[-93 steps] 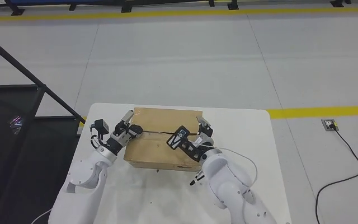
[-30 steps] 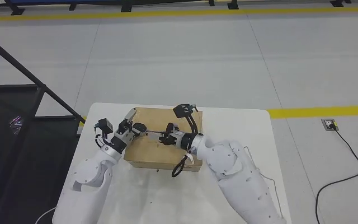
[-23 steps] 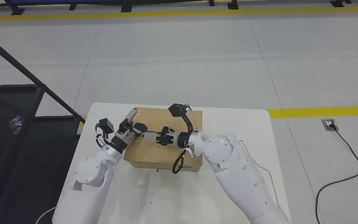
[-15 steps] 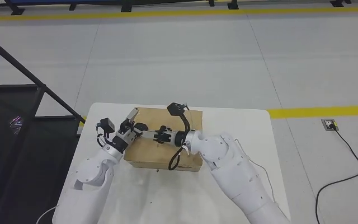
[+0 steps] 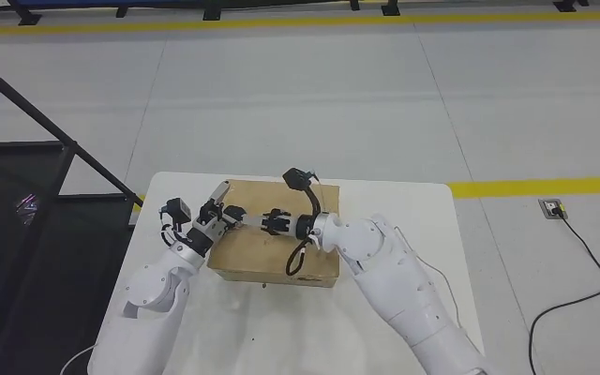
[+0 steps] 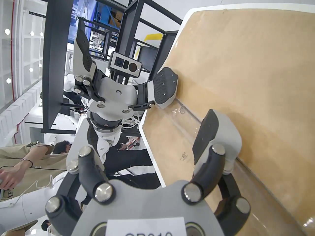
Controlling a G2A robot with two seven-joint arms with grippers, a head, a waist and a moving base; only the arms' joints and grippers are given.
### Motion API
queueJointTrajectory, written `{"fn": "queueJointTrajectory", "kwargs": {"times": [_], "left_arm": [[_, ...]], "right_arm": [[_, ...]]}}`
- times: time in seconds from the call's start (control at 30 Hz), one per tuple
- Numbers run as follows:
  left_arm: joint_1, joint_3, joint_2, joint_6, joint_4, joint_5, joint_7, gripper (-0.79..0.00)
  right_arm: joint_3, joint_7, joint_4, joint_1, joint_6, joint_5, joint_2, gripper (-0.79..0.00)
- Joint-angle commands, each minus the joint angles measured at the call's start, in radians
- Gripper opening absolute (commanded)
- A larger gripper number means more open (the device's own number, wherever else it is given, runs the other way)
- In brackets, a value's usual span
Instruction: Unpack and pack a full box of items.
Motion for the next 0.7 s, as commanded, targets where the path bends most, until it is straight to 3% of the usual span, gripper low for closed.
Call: {"fn": "queueJointTrajectory", "kwargs": {"times": [0.0, 0.67], "left_arm": [[0.0, 0.0, 0.0, 0.0, -0.001, 0.0, 0.0, 0.0], [0.021, 0.003, 0.0, -0.001, -0.027, 0.009, 0.007, 0.0]], "right_arm": [[0.017, 0.007, -0.019, -0.015, 0.0, -0.005, 0.008, 0.0], [0.226, 0.061, -0.303, -0.254, 0.08, -0.08, 0.096, 0.0]]}}
